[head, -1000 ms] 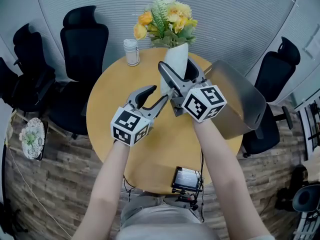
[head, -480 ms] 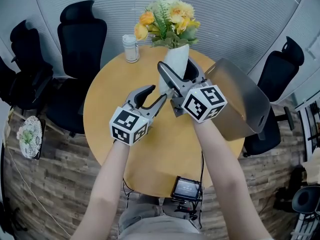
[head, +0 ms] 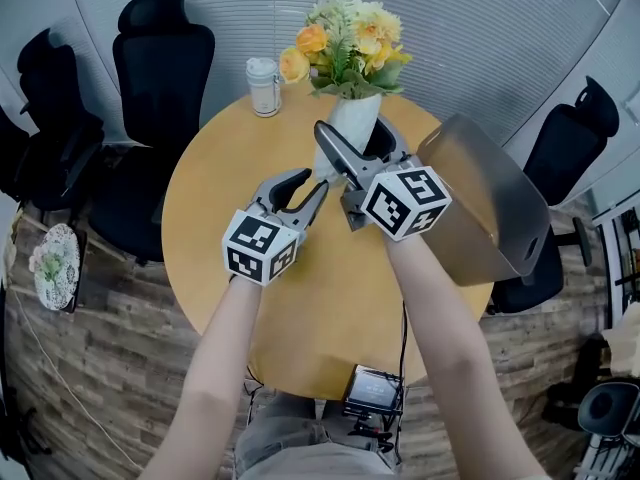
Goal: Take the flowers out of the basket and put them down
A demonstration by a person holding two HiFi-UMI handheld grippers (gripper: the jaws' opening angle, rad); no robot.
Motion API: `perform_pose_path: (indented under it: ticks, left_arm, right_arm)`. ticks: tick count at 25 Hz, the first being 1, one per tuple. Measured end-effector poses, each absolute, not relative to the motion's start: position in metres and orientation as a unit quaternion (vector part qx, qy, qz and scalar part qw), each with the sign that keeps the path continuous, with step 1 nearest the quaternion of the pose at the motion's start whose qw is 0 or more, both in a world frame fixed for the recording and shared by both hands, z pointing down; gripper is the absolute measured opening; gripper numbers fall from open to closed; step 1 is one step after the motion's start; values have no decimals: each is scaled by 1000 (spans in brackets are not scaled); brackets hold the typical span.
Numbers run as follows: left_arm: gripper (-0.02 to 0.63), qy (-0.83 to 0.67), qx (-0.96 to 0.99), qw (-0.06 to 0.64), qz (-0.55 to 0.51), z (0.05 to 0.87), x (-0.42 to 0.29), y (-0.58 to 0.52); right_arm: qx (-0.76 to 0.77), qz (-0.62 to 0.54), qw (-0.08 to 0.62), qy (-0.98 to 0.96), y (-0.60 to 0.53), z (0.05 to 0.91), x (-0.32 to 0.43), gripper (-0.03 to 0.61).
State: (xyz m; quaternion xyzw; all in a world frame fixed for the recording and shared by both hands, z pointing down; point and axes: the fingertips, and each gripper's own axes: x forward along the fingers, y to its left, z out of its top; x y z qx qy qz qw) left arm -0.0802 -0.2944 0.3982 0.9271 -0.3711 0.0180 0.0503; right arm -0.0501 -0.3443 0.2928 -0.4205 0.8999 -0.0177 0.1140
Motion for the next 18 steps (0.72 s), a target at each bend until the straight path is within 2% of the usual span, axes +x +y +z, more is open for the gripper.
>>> perform_pose_path:
  ticks: [18]
  left_arm:
    - [127,-366,926,45,78,464,-77,-315]
  right_arm:
    - [-411,-24,85,907,-364,359,-55,374]
